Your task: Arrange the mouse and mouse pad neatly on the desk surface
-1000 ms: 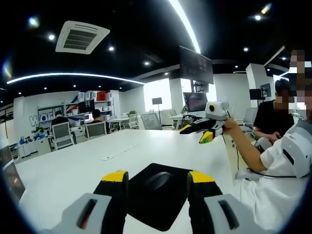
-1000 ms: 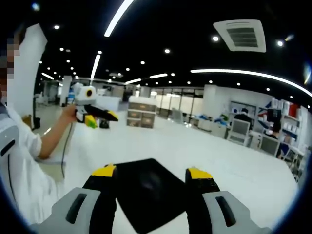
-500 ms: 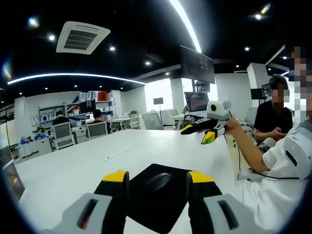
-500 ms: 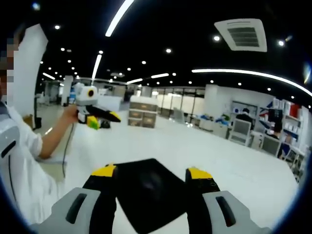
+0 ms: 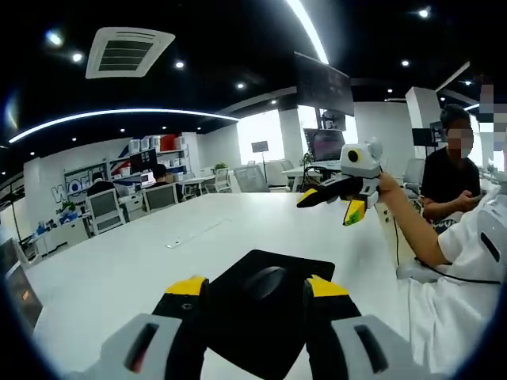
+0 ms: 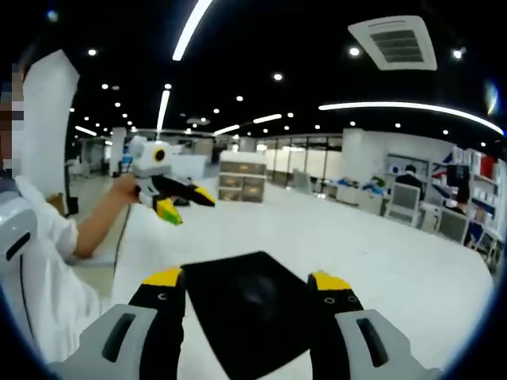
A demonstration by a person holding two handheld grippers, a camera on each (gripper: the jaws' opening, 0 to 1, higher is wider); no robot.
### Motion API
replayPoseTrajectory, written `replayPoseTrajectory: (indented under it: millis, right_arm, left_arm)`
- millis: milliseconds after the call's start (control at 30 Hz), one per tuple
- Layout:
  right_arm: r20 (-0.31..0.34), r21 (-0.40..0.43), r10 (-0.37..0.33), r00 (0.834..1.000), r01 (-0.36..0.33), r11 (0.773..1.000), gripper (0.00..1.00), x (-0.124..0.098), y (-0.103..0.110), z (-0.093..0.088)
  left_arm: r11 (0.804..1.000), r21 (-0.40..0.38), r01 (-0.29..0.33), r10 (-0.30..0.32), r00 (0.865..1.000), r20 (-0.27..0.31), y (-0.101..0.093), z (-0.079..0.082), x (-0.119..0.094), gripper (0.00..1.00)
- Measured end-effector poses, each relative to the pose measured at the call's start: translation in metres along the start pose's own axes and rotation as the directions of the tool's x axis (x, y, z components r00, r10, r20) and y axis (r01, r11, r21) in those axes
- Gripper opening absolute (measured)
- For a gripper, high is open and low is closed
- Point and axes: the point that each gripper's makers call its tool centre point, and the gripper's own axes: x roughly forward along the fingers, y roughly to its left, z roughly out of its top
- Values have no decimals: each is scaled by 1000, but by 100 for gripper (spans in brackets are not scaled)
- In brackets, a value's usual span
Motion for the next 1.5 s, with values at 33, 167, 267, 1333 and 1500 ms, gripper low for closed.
replayPoseTrajectory:
  millis: [33,167,267,1333,1500]
  right_arm:
    - [-3,1,5,1000,-5,1000,61,2,0,-2]
    - [-15,17,12,1000,-12,1000,62,11,-2,-10]
    - [-35,34,23,999,-22,999,64,17,-2,-19]
    - [-159,91,77,984,-63,994,68,59,7,-71]
    - [-164,105,70,984,-53,993,70,64,5,-76]
  left_arm:
    - [1000,1,-2,2,1000,-7,1,-1,1,48]
    - [1000,11,-8,8,999,-40,6,-6,8,48]
    - [1000,15,-5,5,999,-54,7,-7,12,48]
    - [1000,20,13,-7,968,-250,24,-65,75,48]
    - [1000,18,17,-12,965,-264,16,-74,85,48]
